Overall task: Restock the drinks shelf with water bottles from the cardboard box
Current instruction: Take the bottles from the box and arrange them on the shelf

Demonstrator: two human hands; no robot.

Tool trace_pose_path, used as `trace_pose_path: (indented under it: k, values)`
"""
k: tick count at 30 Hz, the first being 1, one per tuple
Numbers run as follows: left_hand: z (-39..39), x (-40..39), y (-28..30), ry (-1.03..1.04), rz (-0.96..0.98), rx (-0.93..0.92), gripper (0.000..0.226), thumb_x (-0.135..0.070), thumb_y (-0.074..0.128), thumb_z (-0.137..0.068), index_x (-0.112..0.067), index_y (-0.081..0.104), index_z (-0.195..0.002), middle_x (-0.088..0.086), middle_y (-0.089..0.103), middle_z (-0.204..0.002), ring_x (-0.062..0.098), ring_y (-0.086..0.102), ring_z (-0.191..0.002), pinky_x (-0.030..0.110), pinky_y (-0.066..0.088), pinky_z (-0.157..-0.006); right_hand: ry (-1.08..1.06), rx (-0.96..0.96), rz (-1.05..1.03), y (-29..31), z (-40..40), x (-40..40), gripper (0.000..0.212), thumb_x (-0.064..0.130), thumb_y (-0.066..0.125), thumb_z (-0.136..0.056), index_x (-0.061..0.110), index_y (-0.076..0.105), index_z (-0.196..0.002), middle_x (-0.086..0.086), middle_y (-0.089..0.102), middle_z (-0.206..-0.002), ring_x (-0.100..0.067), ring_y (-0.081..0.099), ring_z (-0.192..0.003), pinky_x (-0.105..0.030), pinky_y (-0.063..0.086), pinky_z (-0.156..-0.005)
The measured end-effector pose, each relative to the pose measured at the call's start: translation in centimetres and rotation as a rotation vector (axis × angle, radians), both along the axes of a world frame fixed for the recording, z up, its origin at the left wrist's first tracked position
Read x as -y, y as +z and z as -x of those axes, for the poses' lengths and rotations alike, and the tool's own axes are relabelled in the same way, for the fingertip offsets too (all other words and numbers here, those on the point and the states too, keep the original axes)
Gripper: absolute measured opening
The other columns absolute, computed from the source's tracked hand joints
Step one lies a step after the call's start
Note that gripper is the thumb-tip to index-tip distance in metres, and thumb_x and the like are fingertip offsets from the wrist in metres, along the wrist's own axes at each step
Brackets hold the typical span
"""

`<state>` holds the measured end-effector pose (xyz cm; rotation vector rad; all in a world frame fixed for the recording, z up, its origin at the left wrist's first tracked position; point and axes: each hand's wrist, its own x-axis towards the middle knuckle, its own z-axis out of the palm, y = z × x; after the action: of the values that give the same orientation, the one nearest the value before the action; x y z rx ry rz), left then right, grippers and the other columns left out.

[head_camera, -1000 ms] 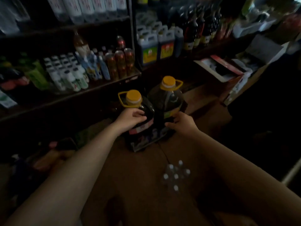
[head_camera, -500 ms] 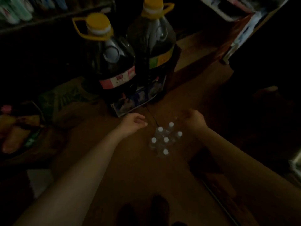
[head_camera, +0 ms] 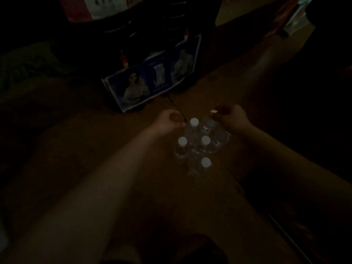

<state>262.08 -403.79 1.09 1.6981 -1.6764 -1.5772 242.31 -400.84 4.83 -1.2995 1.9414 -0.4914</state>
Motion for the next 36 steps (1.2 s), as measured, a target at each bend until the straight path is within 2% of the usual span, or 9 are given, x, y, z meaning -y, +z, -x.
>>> trace_pose_path:
  k: [3,6,9,19,23,28,31,33,36]
  values:
    - [1.4,2.1,-3.8,-0.048,0.005,-0.013,0.062,-0.014,0.071,-0.082,-0.018,0.044,-0.138,0.003,0.048,-0.137,0.019,0.047,-0.125,0.022,0.042,-0.084,0.008,0.009,0.067,-3.7,0.5,1.3,0.036,0.024,0.058,-0.094,0.01,0.056,-0.126,-0.006,0.06,-0.114,-0.013,0.055,-0.094,-0.02,0.045,-0.068]
    - [2.7,3.4,-6.6,-0.164,-0.017,-0.014,0.07,-0.009,0.071,-0.08,-0.022,0.038,-0.141,0.004,0.042,-0.143,0.02,0.044,-0.128,0.026,0.043,-0.089,-0.021,0.031,0.128,-6.3,0.8,2.2,0.034,0.026,0.058,-0.094,0.009,0.058,-0.124,-0.007,0.061,-0.115,-0.015,0.057,-0.099,-0.028,0.047,-0.078]
    - [3.9,4.0,-8.4,-0.252,-0.02,-0.008,0.072,-0.005,0.067,-0.082,-0.022,0.035,-0.144,0.004,0.039,-0.145,0.022,0.041,-0.131,0.029,0.043,-0.094,-0.048,0.086,0.178,-7.9,0.7,2.3,0.031,0.026,0.059,-0.093,0.01,0.06,-0.12,-0.008,0.064,-0.112,-0.018,0.061,-0.099,-0.028,0.048,-0.076]
    - [3.7,4.2,-10.4,-0.211,0.117,-0.099,0.047,-0.011,0.067,-0.085,-0.01,0.051,-0.129,0.006,0.055,-0.131,0.019,0.051,-0.121,0.031,0.043,-0.097,-0.066,0.1,0.221,-8.7,1.5,1.4,0.024,0.026,0.057,-0.095,0.011,0.062,-0.112,-0.009,0.066,-0.099,-0.012,0.061,-0.081,-0.027,0.051,-0.071]
    - [1.2,4.5,-9.6,-0.151,0.13,-0.17,0.04,-0.013,0.065,-0.086,-0.016,0.053,-0.125,0.0,0.056,-0.125,0.013,0.051,-0.115,0.028,0.044,-0.093,-0.085,0.133,0.208,-8.0,0.7,1.7,0.024,0.027,0.056,-0.095,0.011,0.061,-0.113,-0.01,0.066,-0.102,-0.017,0.064,-0.088,-0.033,0.053,-0.075]
    - [-2.9,6.4,-3.2,-0.055,0.175,-0.197,0.042,-0.022,0.065,-0.086,-0.014,0.054,-0.126,0.0,0.058,-0.123,0.016,0.055,-0.115,0.029,0.047,-0.091,-0.058,0.12,0.197,-4.0,-1.0,2.5,0.02,0.03,0.058,-0.094,0.014,0.062,-0.106,-0.01,0.067,-0.098,-0.023,0.066,-0.091,-0.042,0.056,-0.083]
    - [-5.8,7.2,3.6,-0.006,0.207,-0.245,0.034,-0.018,0.062,-0.09,-0.011,0.056,-0.123,-0.003,0.062,-0.11,0.011,0.06,-0.104,0.017,0.05,-0.075,-0.029,0.139,0.176,0.4,-2.6,3.8,0.025,0.03,0.059,-0.093,0.013,0.061,-0.11,-0.009,0.066,-0.102,-0.023,0.065,-0.094,-0.045,0.056,-0.085]
    - [-7.6,7.5,9.1,0.034,0.221,-0.262,0.026,-0.018,0.06,-0.092,-0.01,0.058,-0.117,-0.005,0.064,-0.102,0.006,0.062,-0.094,0.014,0.05,-0.068,0.023,0.145,0.141,4.3,-4.0,4.7,0.031,0.028,0.061,-0.091,0.012,0.058,-0.117,-0.008,0.063,-0.109,-0.022,0.063,-0.1,-0.04,0.055,-0.086]
    - [-10.1,8.1,18.1,0.061,0.272,-0.231,0.028,-0.019,0.058,-0.093,-0.005,0.058,-0.117,0.002,0.064,-0.106,0.009,0.061,-0.095,0.019,0.052,-0.075,0.16,0.062,0.098,11.4,-6.3,5.4,0.045,0.023,0.07,-0.084,0.012,0.053,-0.125,-0.006,0.06,-0.11,-0.02,0.06,-0.101,-0.029,0.053,-0.078]
